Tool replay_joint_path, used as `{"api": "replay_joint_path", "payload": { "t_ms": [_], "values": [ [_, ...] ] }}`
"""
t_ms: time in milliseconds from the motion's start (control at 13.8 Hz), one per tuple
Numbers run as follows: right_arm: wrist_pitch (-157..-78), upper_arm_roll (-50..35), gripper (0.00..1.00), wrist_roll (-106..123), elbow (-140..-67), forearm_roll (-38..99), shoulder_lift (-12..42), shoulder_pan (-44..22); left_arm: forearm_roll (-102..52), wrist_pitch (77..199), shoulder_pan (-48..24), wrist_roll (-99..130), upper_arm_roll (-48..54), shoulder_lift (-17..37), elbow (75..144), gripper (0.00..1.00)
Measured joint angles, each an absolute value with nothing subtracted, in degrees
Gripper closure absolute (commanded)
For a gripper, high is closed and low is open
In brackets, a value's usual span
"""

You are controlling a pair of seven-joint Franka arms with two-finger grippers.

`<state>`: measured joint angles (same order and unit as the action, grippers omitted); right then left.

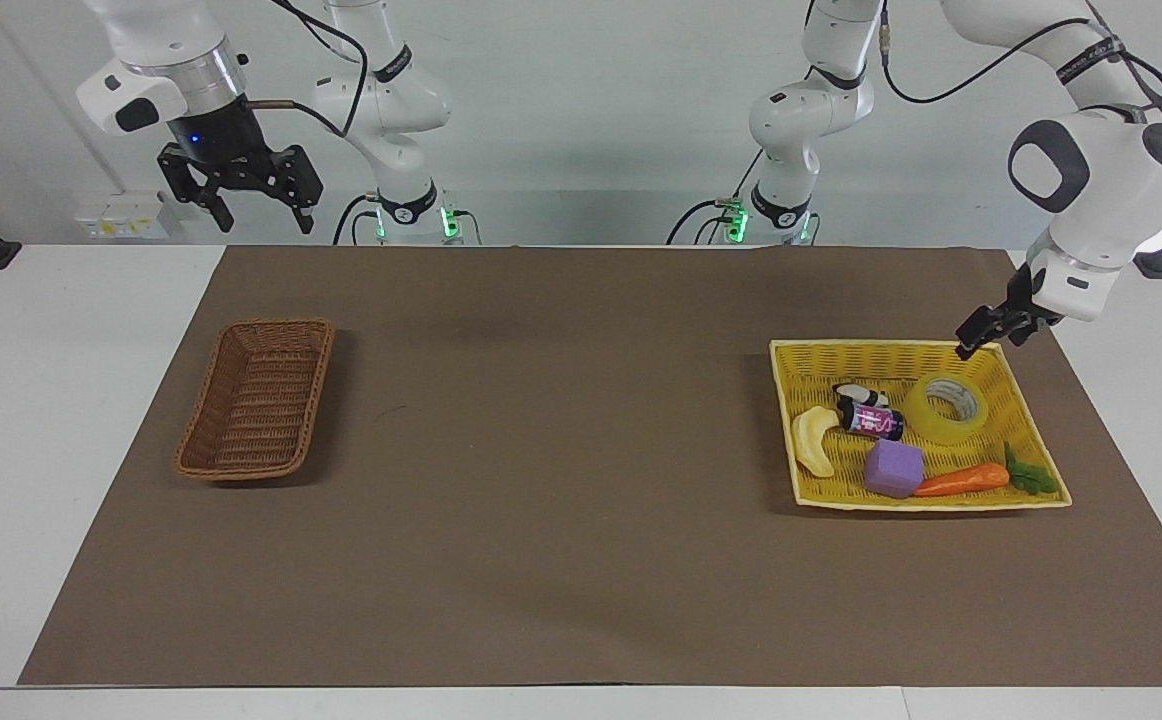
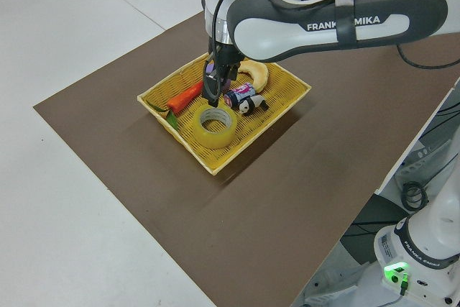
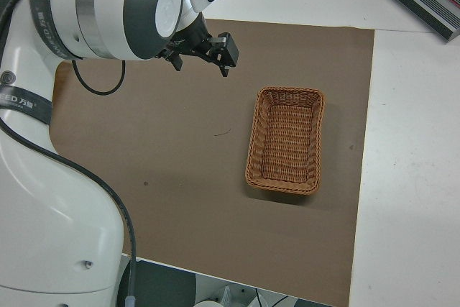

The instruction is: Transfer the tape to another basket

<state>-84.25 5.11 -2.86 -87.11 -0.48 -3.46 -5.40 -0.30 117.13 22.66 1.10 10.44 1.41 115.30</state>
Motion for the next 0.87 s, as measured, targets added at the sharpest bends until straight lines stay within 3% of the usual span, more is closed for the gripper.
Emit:
{"api": "replay_joint_path", "payload": {
  "t_ms": [652, 725, 870],
  "values": [
    [-84.2, 5.1, 0.0, -2.9, -87.1, -0.5, -3.5, -5.4, -0.3, 132.8, 25.7, 1.2, 10.4, 8.1, 123.2, 0.0],
    [-84.2, 5.1, 0.0, -2.9, -87.1, -0.5, -3.5, -5.4, -0.3, 133.5, 25.7, 1.2, 10.5, 8.5, 123.7, 0.04],
    [-84.2, 5.1, 0.0, -2.9, -87.1, -0.5, -3.5, -5.4, -0.3, 134.1, 25.7, 1.2, 10.5, 9.0, 124.4, 0.3]
  ]
}}
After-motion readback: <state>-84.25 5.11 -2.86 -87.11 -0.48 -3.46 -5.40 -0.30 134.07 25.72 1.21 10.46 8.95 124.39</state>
